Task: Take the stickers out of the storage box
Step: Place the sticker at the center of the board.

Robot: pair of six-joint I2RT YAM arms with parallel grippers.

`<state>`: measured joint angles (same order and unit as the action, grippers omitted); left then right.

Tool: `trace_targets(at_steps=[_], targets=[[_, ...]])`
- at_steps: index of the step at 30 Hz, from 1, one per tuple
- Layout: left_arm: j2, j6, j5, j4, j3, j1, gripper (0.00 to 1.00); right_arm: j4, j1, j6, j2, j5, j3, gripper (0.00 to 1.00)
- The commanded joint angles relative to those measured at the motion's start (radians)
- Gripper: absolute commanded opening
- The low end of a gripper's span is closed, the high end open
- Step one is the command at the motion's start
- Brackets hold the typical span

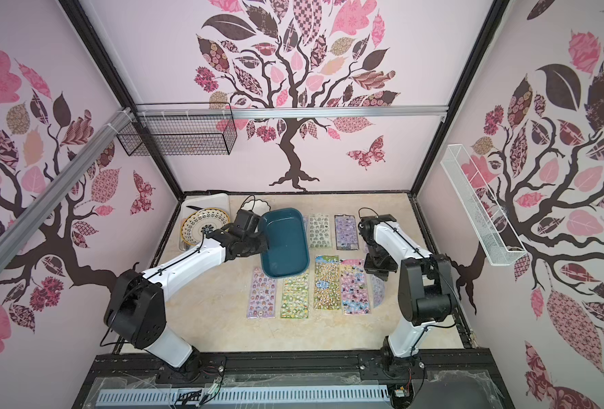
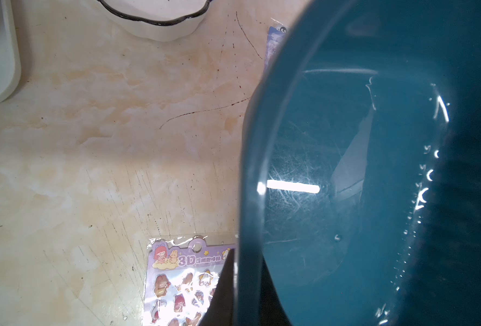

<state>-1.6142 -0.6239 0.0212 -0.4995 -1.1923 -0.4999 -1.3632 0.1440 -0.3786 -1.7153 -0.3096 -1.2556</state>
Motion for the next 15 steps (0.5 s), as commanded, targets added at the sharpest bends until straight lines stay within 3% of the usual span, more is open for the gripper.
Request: trace_targets(at_steps=[1, 15], targets=[[-0.003, 0.005, -0.013, 0.022, -0.024, 0.002, 0.0, -0.017, -0.006, -0.014, -0.037, -0.042, 0.006, 0.07], [-0.003, 0.002, -0.02, 0.024, -0.022, 0.003, 0.0, -0.031, -0.006, -0.052, -0.06, -0.144, 0.03, 0.24]])
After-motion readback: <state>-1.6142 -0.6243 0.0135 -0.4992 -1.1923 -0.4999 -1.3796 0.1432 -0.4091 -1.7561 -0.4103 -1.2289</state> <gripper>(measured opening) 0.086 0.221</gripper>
